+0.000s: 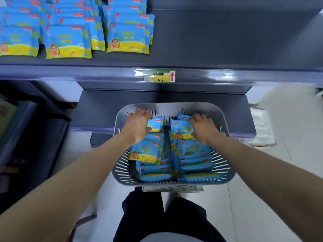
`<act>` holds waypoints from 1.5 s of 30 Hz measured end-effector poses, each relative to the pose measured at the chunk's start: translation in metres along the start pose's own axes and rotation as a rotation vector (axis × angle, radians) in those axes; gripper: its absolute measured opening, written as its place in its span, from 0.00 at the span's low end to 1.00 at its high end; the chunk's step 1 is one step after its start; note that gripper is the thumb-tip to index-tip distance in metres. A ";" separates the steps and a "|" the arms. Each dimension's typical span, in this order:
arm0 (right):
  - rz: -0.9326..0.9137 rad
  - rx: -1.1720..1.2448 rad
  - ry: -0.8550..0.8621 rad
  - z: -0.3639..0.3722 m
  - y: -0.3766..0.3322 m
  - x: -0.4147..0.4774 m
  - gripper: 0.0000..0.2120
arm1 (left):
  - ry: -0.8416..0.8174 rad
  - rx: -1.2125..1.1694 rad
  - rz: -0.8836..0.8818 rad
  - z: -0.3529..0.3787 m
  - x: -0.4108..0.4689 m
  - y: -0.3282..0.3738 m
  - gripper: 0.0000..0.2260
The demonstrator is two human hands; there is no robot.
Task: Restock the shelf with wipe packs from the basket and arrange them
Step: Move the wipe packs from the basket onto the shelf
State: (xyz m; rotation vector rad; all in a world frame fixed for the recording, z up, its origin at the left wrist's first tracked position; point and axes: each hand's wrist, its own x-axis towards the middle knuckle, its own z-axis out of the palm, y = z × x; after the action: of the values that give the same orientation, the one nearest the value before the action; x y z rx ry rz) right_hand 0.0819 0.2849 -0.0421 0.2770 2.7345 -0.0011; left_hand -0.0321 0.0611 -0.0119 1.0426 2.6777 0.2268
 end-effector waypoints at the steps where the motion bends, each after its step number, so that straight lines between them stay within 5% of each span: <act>1: 0.009 -0.017 0.023 0.001 -0.002 0.001 0.27 | -0.002 0.016 -0.008 0.005 0.000 -0.002 0.19; 10: 0.072 -0.134 0.045 0.005 -0.009 0.009 0.21 | -0.069 0.212 -0.038 0.033 0.016 -0.017 0.24; 20: -0.023 0.121 0.195 -0.044 -0.007 -0.008 0.15 | -0.125 0.509 -0.095 0.042 0.024 -0.014 0.16; 27: -0.207 0.209 0.433 -0.122 -0.022 -0.024 0.12 | -0.204 0.192 -0.029 -0.020 0.022 0.002 0.12; 33: -0.190 0.332 0.711 -0.224 -0.034 0.004 0.17 | -0.038 0.052 0.017 -0.121 0.009 0.000 0.04; 40: -0.205 0.476 0.460 -0.282 -0.062 0.081 0.21 | 0.198 -0.109 0.029 -0.209 0.008 -0.032 0.09; 45: -0.224 0.494 0.318 -0.282 -0.076 0.133 0.24 | 0.224 -0.289 0.017 -0.239 0.017 -0.074 0.08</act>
State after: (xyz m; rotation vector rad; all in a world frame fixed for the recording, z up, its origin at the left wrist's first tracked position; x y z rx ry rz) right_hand -0.1605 0.2473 0.1643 0.1059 3.0278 -0.7599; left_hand -0.1619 0.0062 0.1952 0.9987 2.7168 0.7505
